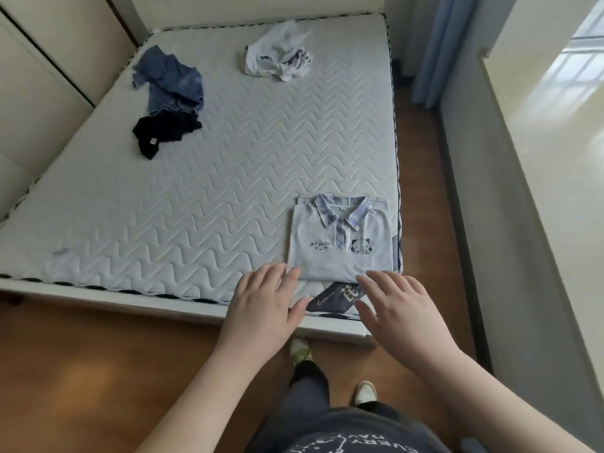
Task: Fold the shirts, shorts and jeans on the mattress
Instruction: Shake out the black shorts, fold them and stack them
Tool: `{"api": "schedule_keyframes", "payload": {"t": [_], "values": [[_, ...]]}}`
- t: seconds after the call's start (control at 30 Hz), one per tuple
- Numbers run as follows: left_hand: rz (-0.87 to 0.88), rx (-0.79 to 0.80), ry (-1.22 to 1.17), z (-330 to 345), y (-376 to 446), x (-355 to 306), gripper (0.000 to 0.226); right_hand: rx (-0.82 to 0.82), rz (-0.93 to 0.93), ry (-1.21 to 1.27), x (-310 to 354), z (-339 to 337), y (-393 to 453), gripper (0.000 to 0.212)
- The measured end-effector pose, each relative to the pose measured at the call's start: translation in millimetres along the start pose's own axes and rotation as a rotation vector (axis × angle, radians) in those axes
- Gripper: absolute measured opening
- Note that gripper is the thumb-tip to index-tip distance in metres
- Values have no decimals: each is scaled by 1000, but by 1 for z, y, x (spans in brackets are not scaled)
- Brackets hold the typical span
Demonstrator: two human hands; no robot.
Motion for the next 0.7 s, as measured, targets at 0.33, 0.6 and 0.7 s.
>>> {"api": "schedule_keyframes", "payload": {"t": [0.33, 0.6, 0.7], "values": [[-284, -101, 53, -58, -101, 77, 47, -13, -287, 112, 133, -10, 17, 34], [-582, -196, 60, -102, -249, 195, 45, -46, -543, 176, 317, -2, 7, 38], [-652, -217, 95, -124, -322, 236, 44, -29, -649, 219, 405, 11, -8, 35]]}}
Point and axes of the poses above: each hand's wrist, its own y-axis towards the middle knuckle, its own z-axis out of the palm, x = y × z, the point moved 10 cm from there along y, towards the middle knuckle, and after that the axes turned 8 degrees about -x, right-handed, at the moved point
